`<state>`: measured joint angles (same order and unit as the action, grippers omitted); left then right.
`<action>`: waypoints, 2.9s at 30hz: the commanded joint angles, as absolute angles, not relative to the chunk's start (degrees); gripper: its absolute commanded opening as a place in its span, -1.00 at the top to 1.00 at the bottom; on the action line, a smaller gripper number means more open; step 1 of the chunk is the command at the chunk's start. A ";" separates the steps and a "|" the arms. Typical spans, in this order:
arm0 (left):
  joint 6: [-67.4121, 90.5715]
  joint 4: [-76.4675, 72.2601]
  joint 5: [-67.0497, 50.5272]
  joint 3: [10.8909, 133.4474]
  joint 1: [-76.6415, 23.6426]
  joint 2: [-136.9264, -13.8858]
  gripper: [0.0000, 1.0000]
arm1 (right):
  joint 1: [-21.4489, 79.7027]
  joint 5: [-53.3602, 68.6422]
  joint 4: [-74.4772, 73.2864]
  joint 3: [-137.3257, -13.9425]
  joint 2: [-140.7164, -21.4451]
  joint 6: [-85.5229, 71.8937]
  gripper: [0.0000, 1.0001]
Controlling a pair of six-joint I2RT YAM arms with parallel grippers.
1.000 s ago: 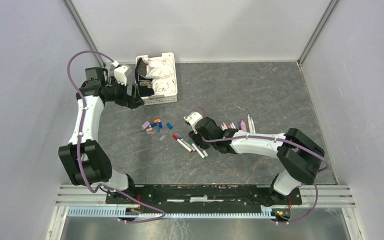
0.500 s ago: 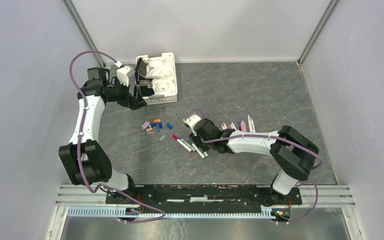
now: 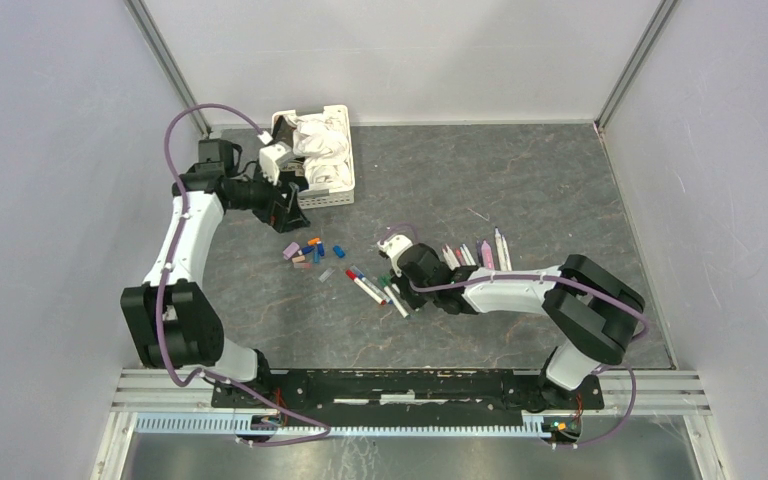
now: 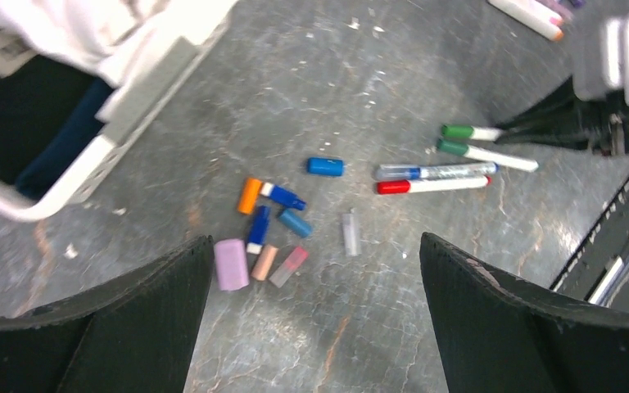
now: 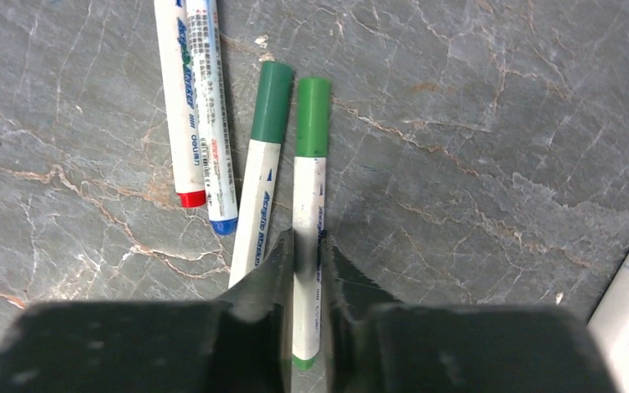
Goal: Open the pen caps
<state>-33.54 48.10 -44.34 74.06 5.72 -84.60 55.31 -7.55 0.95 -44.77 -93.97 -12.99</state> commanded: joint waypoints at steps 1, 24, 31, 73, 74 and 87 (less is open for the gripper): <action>-44.83 53.75 -48.58 72.59 1.24 -83.09 -1.00 | 52.07 -5.59 -2.21 -44.61 -91.42 -12.43 1.00; -75.41 70.25 -54.97 68.91 -15.32 -81.38 -0.65 | 45.89 46.45 -12.34 -69.11 -92.46 -12.08 1.00; -74.41 69.20 -54.48 68.38 -16.93 -80.37 -0.10 | 45.89 47.38 -12.81 -70.60 -95.02 -13.24 1.00; -78.68 65.92 -39.30 72.39 -8.60 -82.68 0.96 | 41.29 48.16 -8.47 -52.62 -90.33 -16.97 1.00; -78.86 65.38 -38.74 72.71 -7.44 -83.04 0.95 | 41.04 47.08 -8.82 -51.74 -89.51 -16.50 1.00; -64.38 40.43 -36.06 60.61 -5.53 -87.40 0.96 | 32.69 -5.12 -17.06 -49.94 -82.98 -15.60 1.00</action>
